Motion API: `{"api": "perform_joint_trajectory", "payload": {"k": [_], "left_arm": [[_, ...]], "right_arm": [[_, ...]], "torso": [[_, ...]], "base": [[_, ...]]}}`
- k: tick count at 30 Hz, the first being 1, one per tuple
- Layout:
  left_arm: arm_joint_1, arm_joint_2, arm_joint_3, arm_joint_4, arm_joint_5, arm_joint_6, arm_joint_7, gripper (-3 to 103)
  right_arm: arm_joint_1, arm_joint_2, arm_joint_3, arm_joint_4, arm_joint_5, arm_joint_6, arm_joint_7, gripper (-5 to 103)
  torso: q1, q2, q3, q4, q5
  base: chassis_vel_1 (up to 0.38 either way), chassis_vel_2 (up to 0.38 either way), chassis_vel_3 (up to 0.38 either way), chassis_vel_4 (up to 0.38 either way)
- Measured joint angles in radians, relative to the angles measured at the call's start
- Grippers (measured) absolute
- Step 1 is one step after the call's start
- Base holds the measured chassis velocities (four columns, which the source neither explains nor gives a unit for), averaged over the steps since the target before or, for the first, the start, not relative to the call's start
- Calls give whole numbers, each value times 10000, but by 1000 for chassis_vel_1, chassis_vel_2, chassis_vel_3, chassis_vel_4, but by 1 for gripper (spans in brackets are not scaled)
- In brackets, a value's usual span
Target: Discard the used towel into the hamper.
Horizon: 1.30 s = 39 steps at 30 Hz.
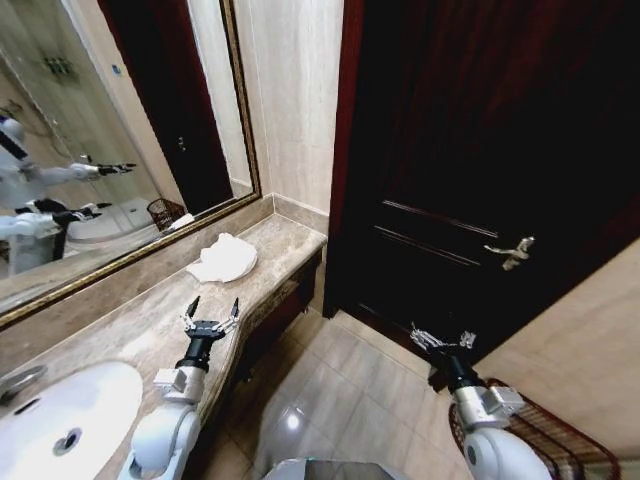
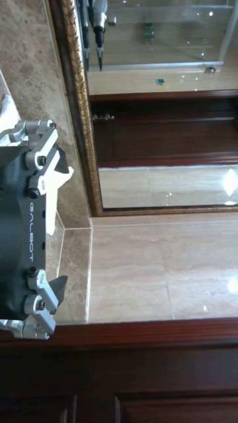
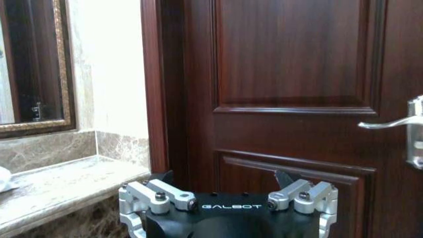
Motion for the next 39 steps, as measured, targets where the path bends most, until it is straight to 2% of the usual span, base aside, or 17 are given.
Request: {"api": "perform_joint_trajectory", "payload": {"k": [9,14,15,17,19,20,21,22,25,26,27,29,31,34,38,39], "left_arm": [[-22,-22,32,-59,1,221,-499,100],[-165,-14,48,-38,-10,623,-973,100],[-255,15,98,-112,-43,1066,-1431,100],[-300,46,133,-148,-87,1250,-1655,100],[-718,456,389,-258,-674,2339,-2747,100],[-971,675,465,-281,-1014,2727,-3057,100],[-971,675,465,-281,-1014,2727,-3057,100],[-1145,816,499,-295,-1238,2956,-3193,100],[-2271,1654,615,-168,-2461,3912,-3621,100],[-2271,1654,615,-168,-2461,3912,-3621,100],[-2726,2017,675,25,-2869,4195,-3710,100],[-3380,2636,906,471,-3327,4404,-3796,100],[-3560,2795,1004,604,-3404,4447,-3834,100],[-4949,3478,1747,1430,-4171,5284,-4496,100],[-5771,3609,2100,1873,-4672,5699,-4913,100],[-6414,3684,2382,2308,-5054,5967,-5278,100]], "right_arm": [[77,-43,-4,88,108,-393,-115,100],[126,-84,30,40,128,-412,-135,100],[135,-111,47,6,133,-412,-135,100],[141,-120,52,-9,134,-412,-135,100],[174,-179,83,-86,126,-424,-134,100],[176,-193,92,-98,118,-437,-132,100],[176,-193,92,-98,118,-437,-132,100],[176,-203,101,-101,112,-448,-130,100],[91,-222,151,-99,58,-524,-111,100],[91,-222,151,-99,58,-524,-111,100],[50,-217,165,-88,-3,-538,-98,100],[10,-195,185,-84,-142,-557,-70,100],[1,-182,191,-83,-192,-560,-58,100],[-36,-38,209,-83,-505,-571,86,100],[-36,42,224,-88,-633,-572,145,100],[-34,107,234,-91,-711,-580,190,100]], "torso": [[6,-1,1,1,2],[-2,0,0,-1,0],[-5,1,-1,5,-1],[-6,1,-2,6,1],[-6,1,-1,6,0],[-6,1,-1,3,0],[-6,1,-1,3,0],[-5,1,-1,2,1],[-1,0,0,-2,2],[-1,0,0,-2,2],[0,0,0,-1,-1],[0,0,1,3,-1],[0,0,0,2,0],[-1,0,1,5,-1],[0,0,1,3,-2],[0,0,1,-1,0]], "base": [[-93,96,83,-88],[14,-9,-31,-2],[0,0,0,0],[0,0,0,0],[0,0,0,0],[0,0,0,0],[0,0,0,0],[0,0,0,0],[0,0,0,0],[0,0,0,0],[0,0,0,0],[0,0,0,0],[0,0,0,0],[0,0,0,0],[0,0,0,0],[0,0,0,0]]}}
